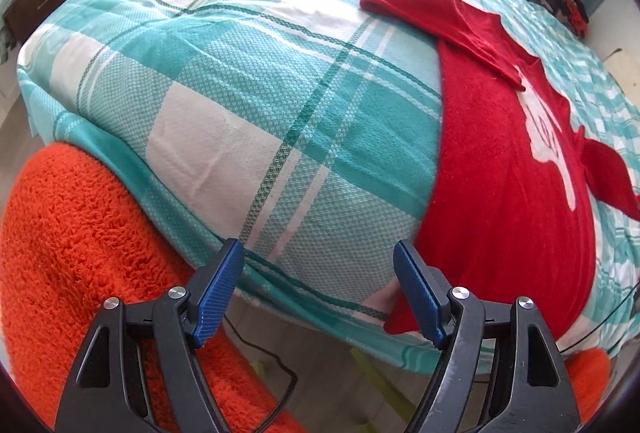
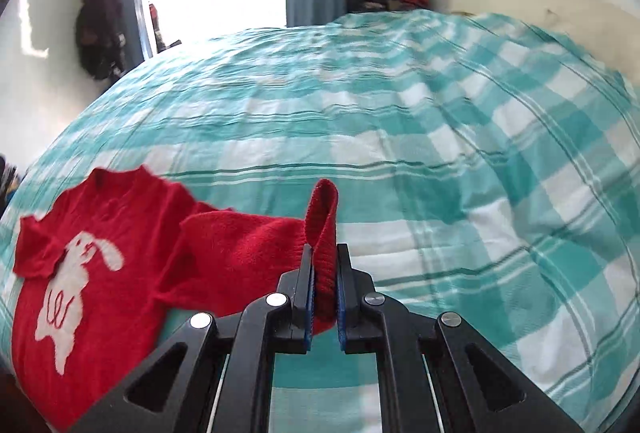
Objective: Fold small clothes
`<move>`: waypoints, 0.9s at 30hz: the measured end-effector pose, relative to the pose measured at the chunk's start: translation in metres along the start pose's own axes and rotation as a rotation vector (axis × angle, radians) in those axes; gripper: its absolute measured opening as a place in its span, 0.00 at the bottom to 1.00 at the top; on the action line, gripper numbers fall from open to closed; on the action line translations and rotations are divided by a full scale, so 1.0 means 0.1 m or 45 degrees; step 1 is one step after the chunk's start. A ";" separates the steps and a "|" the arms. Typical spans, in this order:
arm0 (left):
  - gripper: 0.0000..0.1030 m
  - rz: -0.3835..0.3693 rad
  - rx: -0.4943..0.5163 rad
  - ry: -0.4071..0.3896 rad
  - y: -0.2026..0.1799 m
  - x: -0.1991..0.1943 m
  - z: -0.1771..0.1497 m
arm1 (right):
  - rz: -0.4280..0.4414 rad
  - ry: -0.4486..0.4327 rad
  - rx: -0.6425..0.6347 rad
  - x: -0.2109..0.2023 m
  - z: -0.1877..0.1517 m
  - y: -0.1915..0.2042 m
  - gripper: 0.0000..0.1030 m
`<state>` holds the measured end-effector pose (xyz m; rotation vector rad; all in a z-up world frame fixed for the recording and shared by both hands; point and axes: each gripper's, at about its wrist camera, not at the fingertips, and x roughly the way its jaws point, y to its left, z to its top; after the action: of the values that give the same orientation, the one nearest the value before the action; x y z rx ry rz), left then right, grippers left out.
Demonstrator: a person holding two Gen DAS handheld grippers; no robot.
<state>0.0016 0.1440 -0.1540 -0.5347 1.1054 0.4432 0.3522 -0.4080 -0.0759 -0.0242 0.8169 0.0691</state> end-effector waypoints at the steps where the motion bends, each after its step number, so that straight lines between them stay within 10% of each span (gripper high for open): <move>1: 0.77 0.008 0.007 0.003 -0.02 0.01 0.00 | -0.042 0.011 0.085 0.01 -0.02 -0.33 0.08; 6: 0.77 0.045 0.048 0.018 -0.09 0.03 -0.02 | -0.084 0.130 0.348 0.22 -0.33 -1.27 0.08; 16: 0.77 0.080 0.083 0.043 -0.16 0.08 -0.04 | -0.049 0.288 0.491 0.48 -0.89 -1.51 0.08; 21: 0.77 0.085 0.087 0.041 -0.18 0.08 -0.04 | -0.127 0.251 0.543 0.24 -1.00 -1.65 0.40; 27: 0.77 0.106 0.088 0.055 -0.20 0.14 -0.02 | -0.096 0.079 0.314 -0.14 -0.70 -1.27 0.43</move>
<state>0.0173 0.1273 -0.1642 -0.4407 1.1837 0.4661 0.3012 -0.5388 -0.1145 0.1757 0.8813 -0.1045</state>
